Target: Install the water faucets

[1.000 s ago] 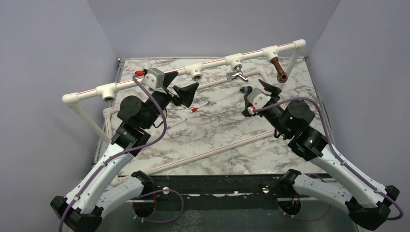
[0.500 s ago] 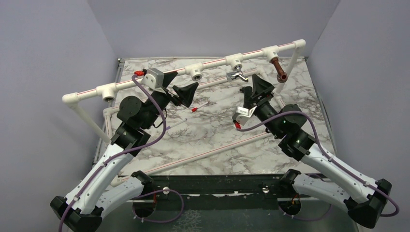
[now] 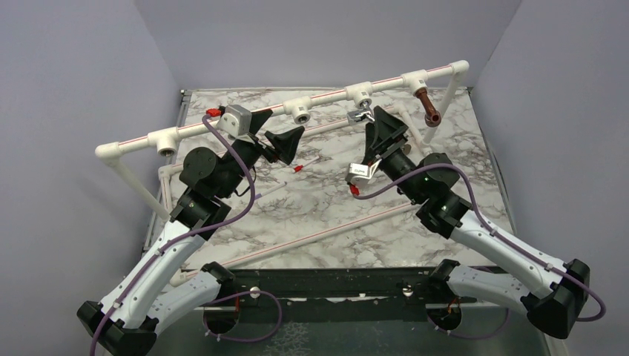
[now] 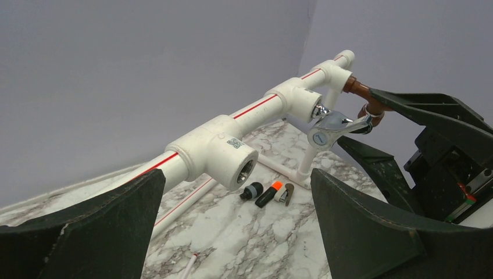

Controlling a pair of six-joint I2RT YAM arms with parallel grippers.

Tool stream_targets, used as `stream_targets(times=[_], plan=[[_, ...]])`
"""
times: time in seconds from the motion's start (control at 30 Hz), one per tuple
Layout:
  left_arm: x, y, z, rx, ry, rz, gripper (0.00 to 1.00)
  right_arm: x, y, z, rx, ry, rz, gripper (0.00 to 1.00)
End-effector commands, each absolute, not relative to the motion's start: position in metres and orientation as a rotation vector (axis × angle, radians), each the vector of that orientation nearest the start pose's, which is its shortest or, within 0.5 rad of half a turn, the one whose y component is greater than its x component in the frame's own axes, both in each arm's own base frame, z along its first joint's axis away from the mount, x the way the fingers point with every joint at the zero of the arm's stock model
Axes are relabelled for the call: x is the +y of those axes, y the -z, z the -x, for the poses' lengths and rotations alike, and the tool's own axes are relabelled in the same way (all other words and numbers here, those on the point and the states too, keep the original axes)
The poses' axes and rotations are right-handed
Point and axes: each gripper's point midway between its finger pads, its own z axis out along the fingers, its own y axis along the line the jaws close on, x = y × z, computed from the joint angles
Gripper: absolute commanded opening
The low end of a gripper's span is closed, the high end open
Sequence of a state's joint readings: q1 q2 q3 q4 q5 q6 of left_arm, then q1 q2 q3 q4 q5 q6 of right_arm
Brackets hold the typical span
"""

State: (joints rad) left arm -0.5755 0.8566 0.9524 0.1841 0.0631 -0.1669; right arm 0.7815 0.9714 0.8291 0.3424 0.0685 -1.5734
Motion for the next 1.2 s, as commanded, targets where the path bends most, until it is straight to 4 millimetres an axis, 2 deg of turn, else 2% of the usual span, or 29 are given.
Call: stream_targets(times=[0.0,0.27,0.6,0.77,0.97,1.17], plan=[[-0.193,-0.430,-0.270,1.261,0.664,-0.311,0.96,0.222,-0.425,-0.295,0.516,0.759,1.247,0.65],[-0.193,-0.430,-0.270,1.261,0.664,-0.311,0.96,0.228,-0.423,-0.304,0.533,0.754,1.236,0.60],[-0.193,-0.429,-0.270,1.264,0.663,-0.310,0.96,0.236,-0.419,-0.315,0.551,0.750,1.217,0.50],[-0.193,-0.429,-0.270,1.264,0.665,-0.311,0.96,0.239,-0.423,-0.315,0.552,0.719,1.193,0.34],[-0.193,-0.429,-0.271,1.265,0.660,-0.310,0.96,0.241,-0.427,-0.312,0.584,0.622,1.137,0.01],[-0.193,-0.428,-0.272,1.267,0.660,-0.311,0.96,0.239,-0.436,-0.305,0.669,0.388,0.964,0.01]])
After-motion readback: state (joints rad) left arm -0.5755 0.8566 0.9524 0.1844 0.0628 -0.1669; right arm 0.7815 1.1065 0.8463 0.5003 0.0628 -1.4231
